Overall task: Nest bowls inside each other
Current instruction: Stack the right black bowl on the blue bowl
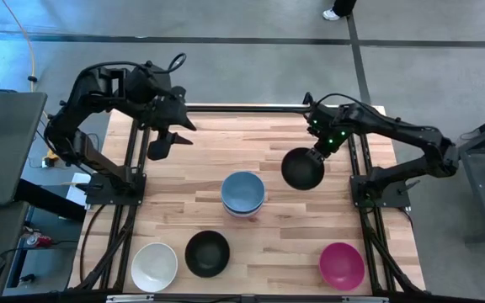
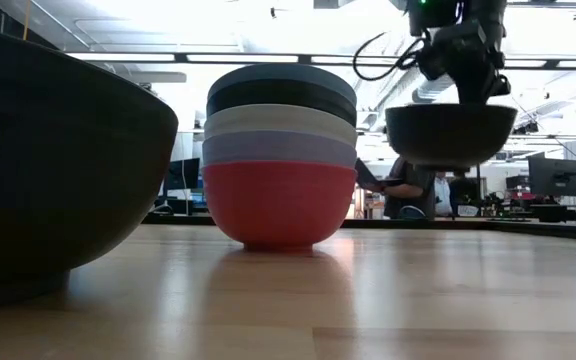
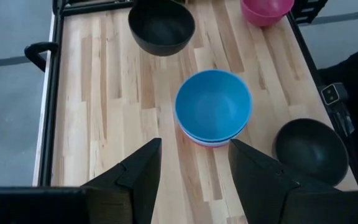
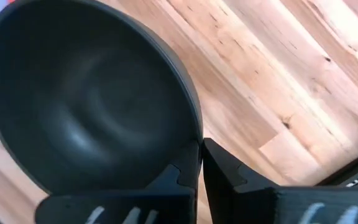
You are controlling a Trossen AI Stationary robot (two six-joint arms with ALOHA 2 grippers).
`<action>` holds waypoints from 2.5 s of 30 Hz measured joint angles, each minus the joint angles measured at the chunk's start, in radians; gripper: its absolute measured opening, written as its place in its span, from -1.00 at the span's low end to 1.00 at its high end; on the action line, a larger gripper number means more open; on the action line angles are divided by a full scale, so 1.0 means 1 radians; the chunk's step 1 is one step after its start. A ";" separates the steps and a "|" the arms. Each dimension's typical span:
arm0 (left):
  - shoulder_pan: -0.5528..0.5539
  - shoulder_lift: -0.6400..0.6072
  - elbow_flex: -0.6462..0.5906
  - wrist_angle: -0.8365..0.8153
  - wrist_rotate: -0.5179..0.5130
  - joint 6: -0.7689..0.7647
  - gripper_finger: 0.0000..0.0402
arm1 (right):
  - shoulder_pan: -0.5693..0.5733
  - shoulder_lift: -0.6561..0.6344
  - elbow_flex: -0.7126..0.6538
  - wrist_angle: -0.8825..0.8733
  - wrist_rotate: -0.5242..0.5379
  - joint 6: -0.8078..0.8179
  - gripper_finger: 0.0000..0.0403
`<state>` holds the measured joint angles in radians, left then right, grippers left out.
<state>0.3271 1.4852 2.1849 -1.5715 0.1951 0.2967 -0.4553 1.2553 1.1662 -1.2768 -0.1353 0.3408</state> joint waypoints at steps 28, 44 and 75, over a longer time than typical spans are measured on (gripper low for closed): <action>0.241 -0.699 -0.930 0.478 0.013 0.077 -0.13 | 0.162 0.380 0.620 -0.048 -0.123 0.074 -1.00; 0.249 -0.875 -1.046 0.563 0.013 0.046 -0.13 | 0.298 0.761 1.018 -0.216 -0.170 -0.024 -1.00; 0.249 -0.878 -1.046 0.554 0.060 0.020 -0.13 | 0.285 0.849 1.011 -0.179 -0.164 -0.054 -1.00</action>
<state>0.5762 0.6067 1.1393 -1.0179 0.2554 0.3168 -0.1702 2.1038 2.1769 -1.4558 -0.2989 0.2871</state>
